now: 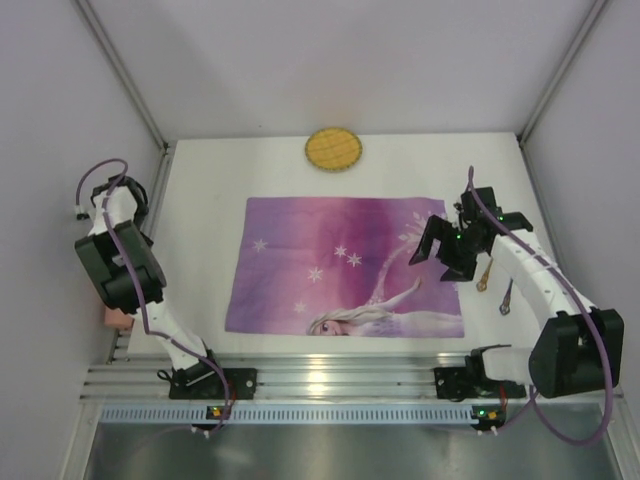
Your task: Set the dinner table for one person
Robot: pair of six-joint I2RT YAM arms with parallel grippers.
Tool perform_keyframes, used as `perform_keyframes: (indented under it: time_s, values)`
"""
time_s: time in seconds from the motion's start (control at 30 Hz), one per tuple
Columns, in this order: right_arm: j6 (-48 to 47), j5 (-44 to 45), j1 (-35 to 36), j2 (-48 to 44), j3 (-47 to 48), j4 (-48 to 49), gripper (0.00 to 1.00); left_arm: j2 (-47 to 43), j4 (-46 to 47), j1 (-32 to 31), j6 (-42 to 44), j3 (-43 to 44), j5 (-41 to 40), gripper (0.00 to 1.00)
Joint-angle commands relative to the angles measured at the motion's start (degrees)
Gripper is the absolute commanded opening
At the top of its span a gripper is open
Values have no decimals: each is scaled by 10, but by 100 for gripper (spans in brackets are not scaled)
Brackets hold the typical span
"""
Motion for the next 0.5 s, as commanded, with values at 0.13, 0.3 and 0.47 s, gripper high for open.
perform_keyframes:
  time_s: [0.13, 0.3, 0.47]
  values:
    - [-25, -10, 42, 22, 12, 17, 94, -13, 37, -4, -8, -14, -19, 98]
    - [-41, -6, 59, 41, 30, 9, 94, 6, 31, -4, -26, -28, -60, 98]
    - [-54, -5, 73, 56, 37, 6, 94, 22, 30, -5, -33, -36, -89, 94]
